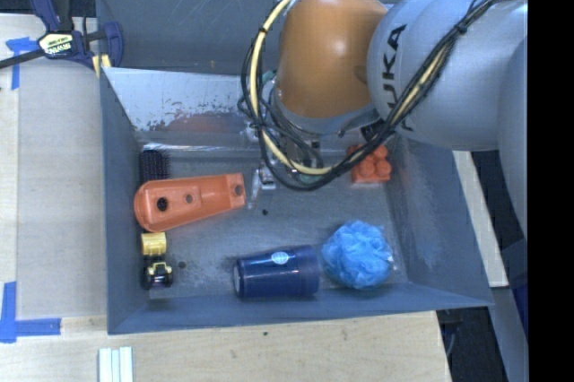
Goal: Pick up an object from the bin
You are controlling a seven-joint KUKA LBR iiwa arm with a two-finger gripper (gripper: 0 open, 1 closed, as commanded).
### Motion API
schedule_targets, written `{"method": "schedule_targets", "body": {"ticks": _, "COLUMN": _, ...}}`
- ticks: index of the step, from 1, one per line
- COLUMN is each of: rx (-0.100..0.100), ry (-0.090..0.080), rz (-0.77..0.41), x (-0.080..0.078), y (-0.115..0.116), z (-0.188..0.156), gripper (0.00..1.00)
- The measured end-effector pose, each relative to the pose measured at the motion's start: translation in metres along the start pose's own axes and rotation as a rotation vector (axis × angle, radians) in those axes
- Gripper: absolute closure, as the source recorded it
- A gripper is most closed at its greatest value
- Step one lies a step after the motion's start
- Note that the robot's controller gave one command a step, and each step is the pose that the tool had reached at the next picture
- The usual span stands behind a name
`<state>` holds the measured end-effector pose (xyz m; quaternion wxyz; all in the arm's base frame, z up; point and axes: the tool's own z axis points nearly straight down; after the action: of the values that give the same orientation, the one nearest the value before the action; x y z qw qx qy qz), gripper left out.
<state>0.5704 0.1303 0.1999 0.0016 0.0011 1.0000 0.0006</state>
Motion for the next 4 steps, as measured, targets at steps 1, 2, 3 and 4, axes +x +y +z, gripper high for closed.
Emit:
{"method": "schedule_targets", "body": {"ticks": 1, "rx": 0.000, "ry": 0.000, "rz": 0.000, "x": 0.000, "y": 0.000, "z": 0.000, "gripper": 0.00}}
{"method": "schedule_targets", "body": {"ticks": 2, "rx": 0.001, "ry": 0.004, "rz": -0.056, "x": -0.008, "y": 0.010, "z": 0.066, "gripper": 0.00}}
{"method": "schedule_targets", "body": {"ticks": 3, "rx": -0.001, "ry": -0.003, "rz": -0.025, "x": 0.001, "y": 0.026, "z": 0.073, "gripper": 0.00}}
{"method": "schedule_targets", "body": {"ticks": 4, "rx": 0.000, "ry": 0.002, "rz": -0.012, "x": -0.008, "y": 0.019, "z": 0.122, "gripper": 0.00}}
